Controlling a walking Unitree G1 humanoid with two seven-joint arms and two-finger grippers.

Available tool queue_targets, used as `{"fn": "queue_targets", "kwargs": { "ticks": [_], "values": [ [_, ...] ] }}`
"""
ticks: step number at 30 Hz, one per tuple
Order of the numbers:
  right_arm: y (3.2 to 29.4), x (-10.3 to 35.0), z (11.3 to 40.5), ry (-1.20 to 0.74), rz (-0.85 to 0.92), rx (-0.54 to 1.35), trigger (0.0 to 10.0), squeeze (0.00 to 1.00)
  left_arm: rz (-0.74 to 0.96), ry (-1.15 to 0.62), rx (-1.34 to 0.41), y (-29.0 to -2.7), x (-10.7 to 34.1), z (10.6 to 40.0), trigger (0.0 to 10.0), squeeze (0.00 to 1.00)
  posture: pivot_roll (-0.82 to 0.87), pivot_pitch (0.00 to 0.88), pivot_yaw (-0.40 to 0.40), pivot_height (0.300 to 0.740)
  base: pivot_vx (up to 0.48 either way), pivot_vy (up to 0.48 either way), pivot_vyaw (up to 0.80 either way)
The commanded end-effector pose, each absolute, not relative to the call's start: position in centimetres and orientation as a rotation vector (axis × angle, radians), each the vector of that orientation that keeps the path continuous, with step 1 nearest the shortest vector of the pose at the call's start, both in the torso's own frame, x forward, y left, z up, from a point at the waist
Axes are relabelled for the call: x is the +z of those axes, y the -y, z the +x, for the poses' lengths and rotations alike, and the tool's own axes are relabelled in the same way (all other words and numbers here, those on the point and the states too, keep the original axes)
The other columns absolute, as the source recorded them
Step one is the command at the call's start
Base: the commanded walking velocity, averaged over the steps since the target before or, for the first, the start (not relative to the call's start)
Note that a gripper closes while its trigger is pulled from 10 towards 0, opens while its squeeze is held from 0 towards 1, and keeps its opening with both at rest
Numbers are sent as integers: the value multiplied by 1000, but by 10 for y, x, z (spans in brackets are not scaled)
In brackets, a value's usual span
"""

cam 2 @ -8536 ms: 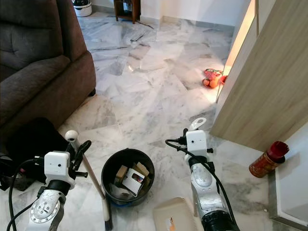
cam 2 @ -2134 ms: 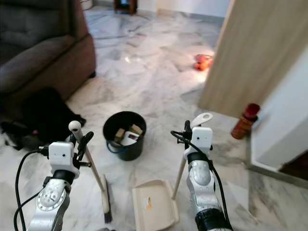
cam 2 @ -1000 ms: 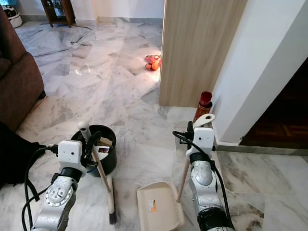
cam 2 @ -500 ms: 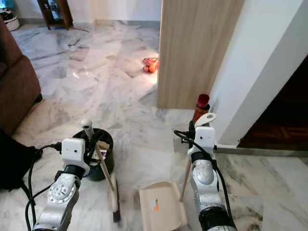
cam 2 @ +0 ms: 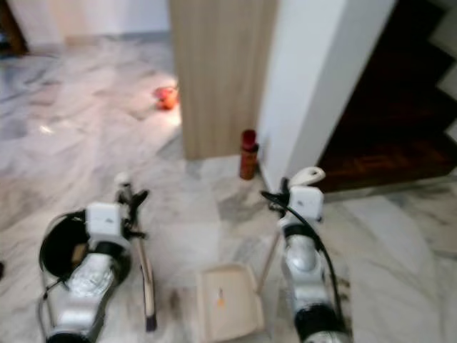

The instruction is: Sweep floor

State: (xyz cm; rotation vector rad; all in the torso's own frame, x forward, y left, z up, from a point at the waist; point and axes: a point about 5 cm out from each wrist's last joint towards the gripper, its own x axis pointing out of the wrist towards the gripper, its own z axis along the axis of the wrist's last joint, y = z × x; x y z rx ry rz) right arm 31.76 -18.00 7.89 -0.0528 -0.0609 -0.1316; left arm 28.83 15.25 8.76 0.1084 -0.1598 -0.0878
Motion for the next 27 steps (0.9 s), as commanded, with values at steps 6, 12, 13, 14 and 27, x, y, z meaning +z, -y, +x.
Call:
{"fn": "queue_targets", "kwargs": {
  "ticks": [6, 12, 13, 14, 27],
  "values": [
    [176, 89, 323, 103, -47, -123, 10000, 0, 126, 206, -57, -162, 96, 291, 10000, 0, 49, 0, -13, 740, 0, 0, -800],
    [174, 88, 324, 98, -43, -121, 10000, 0, 141, 217, -41, -167, 99, 292, 10000, 0, 68, 0, -13, 740, 0, 0, -800],
    [174, 88, 324, 98, -43, -121, 10000, 0, 141, 217, -41, -167, 99, 292, 10000, 0, 68, 0, -13, 740, 0, 0, -800],
    [173, 88, 324, 99, -40, -122, 10000, 0, 140, 218, -38, -169, 100, 292, 10000, 0, 68, 0, -8, 740, 0, 0, -800],
    [167, 85, 322, 95, -26, -121, 10000, 0, 139, 211, -48, -169, 101, 295, 10000, 0, 67, 18, 9, 740, 0, 0, -800]
  ]
}}
